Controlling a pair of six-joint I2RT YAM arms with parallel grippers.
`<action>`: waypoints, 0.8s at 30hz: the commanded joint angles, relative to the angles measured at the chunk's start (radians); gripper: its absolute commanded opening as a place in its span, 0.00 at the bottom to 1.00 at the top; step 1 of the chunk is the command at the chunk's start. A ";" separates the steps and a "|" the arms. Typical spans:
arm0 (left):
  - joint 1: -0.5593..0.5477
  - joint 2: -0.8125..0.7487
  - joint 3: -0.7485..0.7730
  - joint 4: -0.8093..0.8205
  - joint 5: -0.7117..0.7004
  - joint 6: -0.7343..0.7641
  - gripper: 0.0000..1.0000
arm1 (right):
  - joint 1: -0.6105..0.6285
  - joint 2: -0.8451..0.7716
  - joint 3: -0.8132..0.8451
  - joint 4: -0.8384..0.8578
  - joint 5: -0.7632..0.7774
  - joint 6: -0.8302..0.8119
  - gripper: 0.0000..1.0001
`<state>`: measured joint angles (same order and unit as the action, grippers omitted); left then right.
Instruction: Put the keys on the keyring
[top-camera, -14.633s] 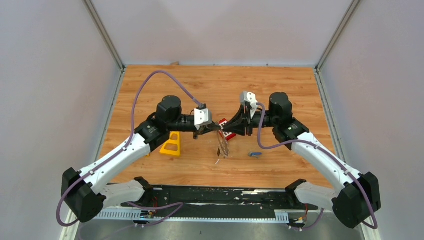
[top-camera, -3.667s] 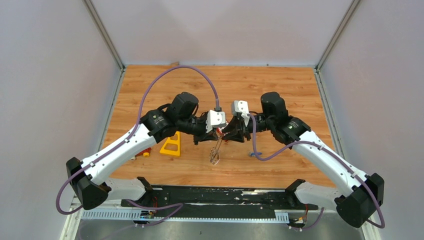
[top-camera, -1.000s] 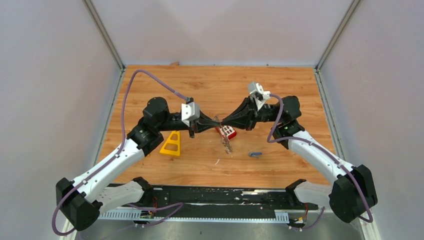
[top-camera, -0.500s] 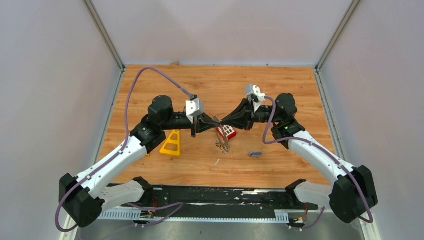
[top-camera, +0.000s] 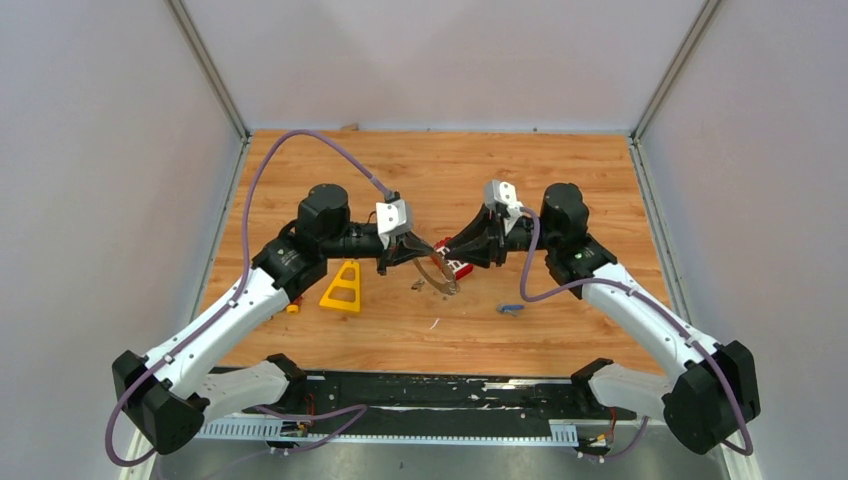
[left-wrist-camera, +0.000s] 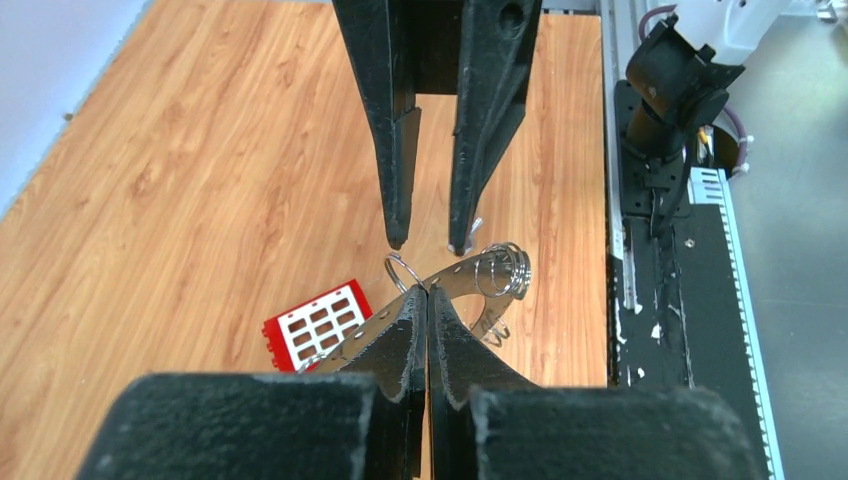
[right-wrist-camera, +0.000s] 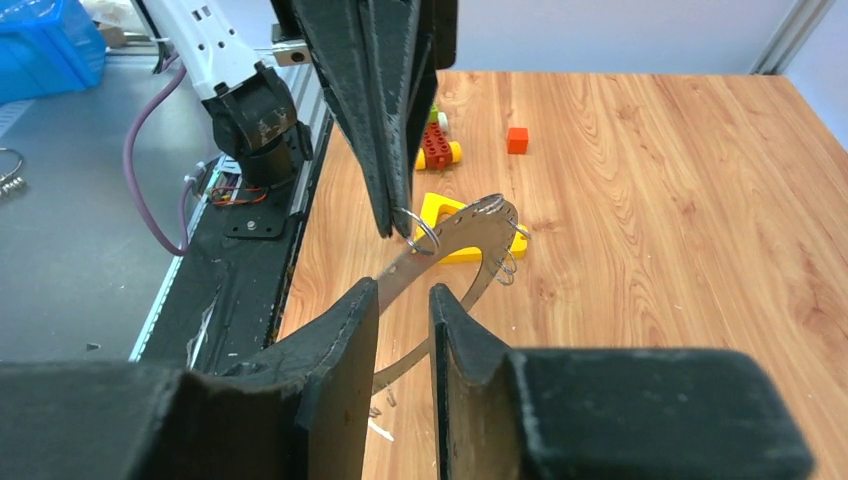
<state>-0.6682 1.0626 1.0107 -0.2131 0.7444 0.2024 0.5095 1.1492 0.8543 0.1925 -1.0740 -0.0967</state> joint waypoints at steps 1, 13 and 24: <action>-0.004 0.010 0.049 -0.056 0.011 0.067 0.00 | 0.023 -0.020 0.053 -0.078 -0.046 -0.108 0.29; -0.014 0.033 0.057 -0.111 0.098 0.123 0.00 | 0.100 -0.007 0.104 -0.262 -0.013 -0.298 0.36; -0.022 0.032 0.060 -0.177 0.136 0.191 0.00 | 0.101 -0.035 0.141 -0.376 0.005 -0.408 0.32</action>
<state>-0.6804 1.1015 1.0203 -0.3752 0.8310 0.3435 0.6079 1.1492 0.9318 -0.1299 -1.0824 -0.4294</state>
